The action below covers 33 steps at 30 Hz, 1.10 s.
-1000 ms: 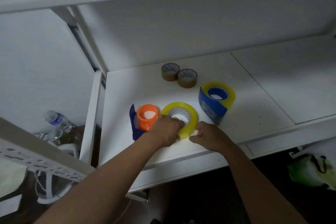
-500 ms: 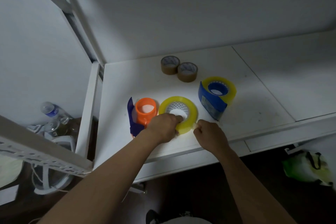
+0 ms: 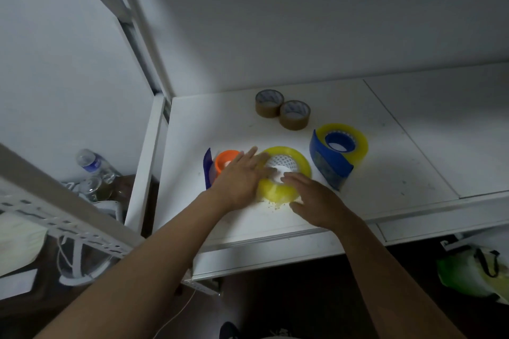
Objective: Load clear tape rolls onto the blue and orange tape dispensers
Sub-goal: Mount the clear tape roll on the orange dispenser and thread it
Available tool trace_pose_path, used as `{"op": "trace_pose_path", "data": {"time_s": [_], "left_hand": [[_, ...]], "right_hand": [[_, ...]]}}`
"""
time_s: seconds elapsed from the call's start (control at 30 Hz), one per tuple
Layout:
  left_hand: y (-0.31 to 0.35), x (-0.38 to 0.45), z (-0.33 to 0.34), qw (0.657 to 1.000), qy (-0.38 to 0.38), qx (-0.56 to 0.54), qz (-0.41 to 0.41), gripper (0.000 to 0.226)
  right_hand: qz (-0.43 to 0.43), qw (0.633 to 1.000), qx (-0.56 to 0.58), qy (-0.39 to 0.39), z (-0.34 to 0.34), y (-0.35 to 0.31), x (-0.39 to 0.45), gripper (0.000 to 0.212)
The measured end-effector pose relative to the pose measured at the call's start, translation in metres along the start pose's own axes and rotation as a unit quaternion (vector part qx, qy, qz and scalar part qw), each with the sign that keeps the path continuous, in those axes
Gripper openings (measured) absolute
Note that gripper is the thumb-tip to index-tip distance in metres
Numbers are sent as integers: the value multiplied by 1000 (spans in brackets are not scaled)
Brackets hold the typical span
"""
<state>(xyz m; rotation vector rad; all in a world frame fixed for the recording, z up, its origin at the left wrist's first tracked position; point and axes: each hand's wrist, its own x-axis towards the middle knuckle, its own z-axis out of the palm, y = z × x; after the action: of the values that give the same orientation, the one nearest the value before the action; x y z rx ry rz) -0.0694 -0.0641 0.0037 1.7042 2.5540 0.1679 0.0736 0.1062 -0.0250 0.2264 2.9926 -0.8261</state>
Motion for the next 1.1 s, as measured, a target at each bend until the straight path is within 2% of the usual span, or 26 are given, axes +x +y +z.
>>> {"op": "trace_pose_path", "data": {"time_s": [0.07,0.13,0.2,0.23,0.3,0.43,0.6,0.7,0.83,1.0,1.1], "left_hand": [[-13,-10,-3,976,157,-111,-99,56],[-33,-20,-5,909,244,-209,-265,52],[-52,-29,-3,822,242,-309,-412,45],[-59,-33,-1,789,220,-349,-455,46],[-64,-40,5,759,168,-403,-483,54],[-62,-47,11,745,135,-444,-478,55],[-64,-53,11,733,123,-478,-468,70],[-63,-56,11,724,125,-497,-462,61],[-59,-59,12,719,129,-512,-452,34],[-59,-63,16,717,149,-509,-452,38],[-57,-62,16,730,157,-494,-445,29]], "right_hand": [[1,1000,-24,2,6,0,5,49],[1,999,-38,28,8,1,9,42],[1,998,-18,54,8,1,10,40],[-2,998,-3,68,7,0,10,39],[-18,995,26,99,4,-4,12,37],[-28,987,83,136,-11,-27,23,34],[-79,988,115,72,-17,-54,47,34],[-91,990,105,27,-12,-64,61,38],[-99,991,84,-5,-4,-67,72,38],[-91,994,33,-41,-4,-61,79,39],[-85,995,7,-60,-7,-59,81,38]]}}
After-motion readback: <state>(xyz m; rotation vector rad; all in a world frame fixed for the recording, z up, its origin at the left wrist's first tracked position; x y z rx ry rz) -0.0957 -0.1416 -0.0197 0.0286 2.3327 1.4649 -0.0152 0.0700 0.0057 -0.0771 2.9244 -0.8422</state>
